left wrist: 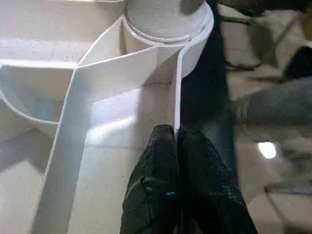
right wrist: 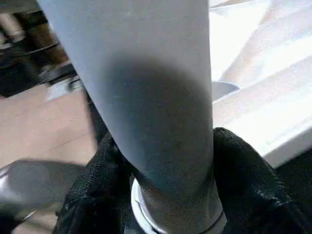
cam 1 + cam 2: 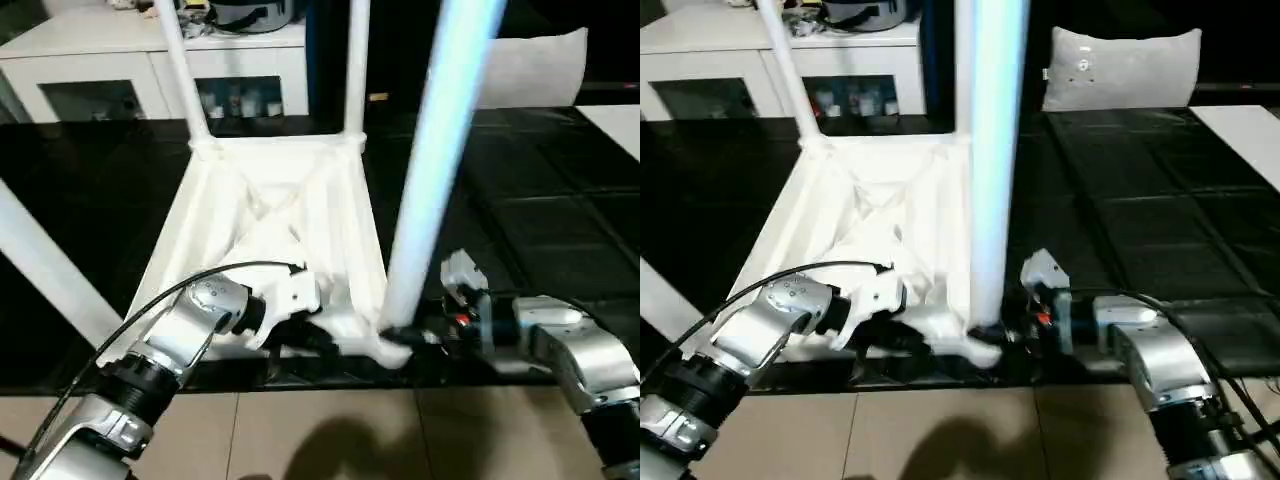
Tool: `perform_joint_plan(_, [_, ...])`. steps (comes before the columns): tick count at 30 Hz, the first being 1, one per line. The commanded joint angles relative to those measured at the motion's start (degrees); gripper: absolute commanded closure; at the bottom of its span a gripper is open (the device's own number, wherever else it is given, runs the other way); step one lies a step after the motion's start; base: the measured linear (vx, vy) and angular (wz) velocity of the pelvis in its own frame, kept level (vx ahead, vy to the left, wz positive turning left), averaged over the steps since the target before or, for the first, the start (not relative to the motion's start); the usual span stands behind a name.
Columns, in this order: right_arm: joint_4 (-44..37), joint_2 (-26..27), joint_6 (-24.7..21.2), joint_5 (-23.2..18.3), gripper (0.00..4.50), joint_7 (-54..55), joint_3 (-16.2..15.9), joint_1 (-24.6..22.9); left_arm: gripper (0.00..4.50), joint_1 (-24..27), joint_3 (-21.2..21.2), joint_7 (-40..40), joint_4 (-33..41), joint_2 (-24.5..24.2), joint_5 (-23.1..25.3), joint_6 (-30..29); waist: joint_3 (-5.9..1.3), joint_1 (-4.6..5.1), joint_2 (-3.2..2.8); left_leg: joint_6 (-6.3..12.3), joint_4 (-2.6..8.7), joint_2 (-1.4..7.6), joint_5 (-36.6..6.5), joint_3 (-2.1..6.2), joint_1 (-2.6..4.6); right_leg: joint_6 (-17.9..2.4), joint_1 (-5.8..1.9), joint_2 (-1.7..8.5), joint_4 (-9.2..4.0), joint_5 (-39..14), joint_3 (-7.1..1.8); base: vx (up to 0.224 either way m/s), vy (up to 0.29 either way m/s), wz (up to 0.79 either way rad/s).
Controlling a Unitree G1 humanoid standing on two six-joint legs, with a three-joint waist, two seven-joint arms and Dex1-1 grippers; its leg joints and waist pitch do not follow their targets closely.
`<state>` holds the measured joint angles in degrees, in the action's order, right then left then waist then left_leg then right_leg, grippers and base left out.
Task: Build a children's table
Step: Rotate leg to tighten
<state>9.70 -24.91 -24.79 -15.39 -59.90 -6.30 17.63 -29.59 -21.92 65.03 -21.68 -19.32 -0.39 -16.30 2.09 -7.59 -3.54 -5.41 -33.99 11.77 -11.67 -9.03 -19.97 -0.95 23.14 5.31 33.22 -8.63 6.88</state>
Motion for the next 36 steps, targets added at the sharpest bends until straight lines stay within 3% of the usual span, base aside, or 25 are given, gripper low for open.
perform_joint_plan(1, [-0.5,5.3,-4.3,1.1,2.42,11.9,1.2,1.6,4.50,-2.2,1.4,-8.0,-0.9,4.6,0.1,-2.9,-3.36,0.48,1.14,1.93,4.06,0.66,-8.8,-0.16,-0.54,-5.6,-3.44,3.14,-4.52,-25.0,-2.40,0.000,0.000,0.00])
perform_joint_plan(2, [-0.6,6.0,-4.9,1.5,2.43,13.6,1.5,1.7,4.50,-2.4,1.7,-9.3,-1.2,5.3,0.3,-3.3,-3.28,0.81,1.26,1.85,4.13,0.56,-8.9,-0.16,-0.62,-5.2,-3.42,3.10,-4.71,-25.5,-2.35,0.000,0.000,0.00])
perform_joint_plan(3, [-0.7,7.8,-6.3,2.5,2.44,17.6,2.1,1.8,4.50,-2.8,2.3,-12.4,-1.9,6.9,0.8,-4.3,-3.22,1.30,0.87,1.55,4.13,0.48,-9.6,-0.13,-0.54,-4.6,-3.30,3.05,-4.93,-26.5,-2.29,0.000,0.000,0.00])
perform_joint_plan(5, [-1.2,10.7,-6.7,4.2,2.44,23.3,2.7,1.8,4.50,-3.8,3.9,-18.3,-3.5,10.2,1.0,-5.9,-3.44,1.81,1.09,1.82,4.08,0.39,-9.5,-0.05,-0.57,-4.5,-3.45,3.08,-4.97,-25.8,-2.20,0.000,0.000,0.00])
perform_joint_plan(6, [-1.2,11.9,-6.7,4.5,2.44,25.5,3.1,1.8,4.50,-4.2,4.5,-20.3,-4.1,11.3,0.9,-6.3,-3.35,2.23,0.75,1.90,3.90,0.36,-9.0,-0.24,-0.60,-4.8,-3.09,2.86,-5.07,-24.4,-2.32,0.000,0.000,0.00])
perform_joint_plan(9, [-1.1,13.4,-6.4,4.5,2.44,28.0,3.8,1.9,4.50,-4.5,5.0,-21.9,-4.5,12.5,0.9,-6.6,-3.64,2.13,0.98,3.00,3.82,0.23,-7.6,-0.21,-0.75,-4.9,-3.40,2.96,-4.87,-22.6,-2.30,0.000,0.000,0.00])
perform_joint_plan(10, [-0.9,14.9,-5.1,3.7,2.44,28.5,4.6,1.8,4.50,-4.5,4.4,-21.3,-4.4,13.1,1.5,-6.1,-3.70,2.06,0.34,3.43,3.82,0.29,-7.0,-0.13,-0.80,-5.3,-3.41,3.00,-4.66,-21.4,-2.34,0.000,0.000,0.00])
perform_joint_plan(11, [-0.9,14.9,-5.1,3.7,1.91,28.5,4.6,1.8,4.50,-4.5,4.4,-21.3,-4.4,13.1,1.5,-6.1,-3.70,2.19,0.59,3.61,3.82,0.31,-6.8,-0.19,-0.91,-5.3,-3.44,2.92,-4.74,-20.7,-2.36,0.000,0.000,0.00])
perform_joint_plan(14, [-2.0,14.3,-4.3,2.8,1.68,26.5,4.8,1.2,4.50,-4.4,3.9,-20.2,-4.1,12.2,1.9,-5.3,-3.70,2.13,0.50,4.22,3.83,0.42,-6.6,-0.15,-0.90,-6.1,-3.54,2.90,-4.50,-18.9,-2.36,0.000,0.000,0.00])
perform_joint_plan(19, [-3.0,10.1,-2.4,2.5,1.29,21.0,4.4,0.5,4.50,-4.1,2.7,-18.2,-4.0,10.0,2.6,-3.1,-3.58,2.00,0.27,4.38,3.89,0.53,-8.5,-0.18,-0.71,-6.2,-3.53,2.95,-4.60,-19.6,-2.41,0.000,0.000,0.00])
perform_joint_plan(21, [-3.5,4.9,-0.9,2.5,1.29,14.0,3.2,-0.2,4.50,-3.7,1.4,-15.9,-3.9,7.8,3.3,-1.3,-3.58,1.81,0.28,4.55,3.87,0.56,-8.3,-0.13,-0.84,-6.3,-3.65,2.95,-4.52,-19.2,-2.43,0.000,0.000,0.00])
perform_joint_plan(24, [-3.9,1.7,-0.5,2.2,1.03,9.4,2.3,-0.7,4.50,-3.5,0.7,-13.8,-3.7,6.4,3.5,-0.1,-3.50,1.48,0.37,5.20,3.81,0.60,-8.1,-0.20,-0.85,-6.4,-3.73,2.91,-4.49,-19.3,-2.47,0.000,0.000,0.00])
perform_joint_plan(28, [-4.9,-3.3,1.8,0.2,1.03,0.0,1.5,-1.2,4.50,-1.6,-1.6,-4.2,-1.2,1.8,2.2,5.0,-3.48,1.27,0.39,5.49,3.85,0.73,-9.1,-0.14,-0.85,-6.2,-3.67,3.02,-4.56,-21.0,-2.45,0.000,0.000,0.00])
perform_joint_plan(31, [-4.1,-4.2,3.0,-1.6,1.03,-3.7,1.9,-0.6,4.50,-0.8,-2.2,-0.2,0.3,0.0,0.9,6.0,-3.60,1.15,0.28,5.55,3.88,1.07,-9.3,-0.08,-0.64,-7.8,-3.44,3.12,-4.25,-19.9,-2.47,0.000,0.000,0.00])
perform_joint_plan(36, [-1.8,-6.0,4.4,-2.8,1.55,-10.8,0.3,0.7,4.50,-0.4,-3.8,5.9,1.1,-3.6,0.5,7.4,-3.63,0.20,0.23,5.45,3.86,1.39,-8.9,-0.14,-0.48,-9.6,-3.27,3.12,-3.75,-17.7,-2.70,0.000,0.000,0.00])
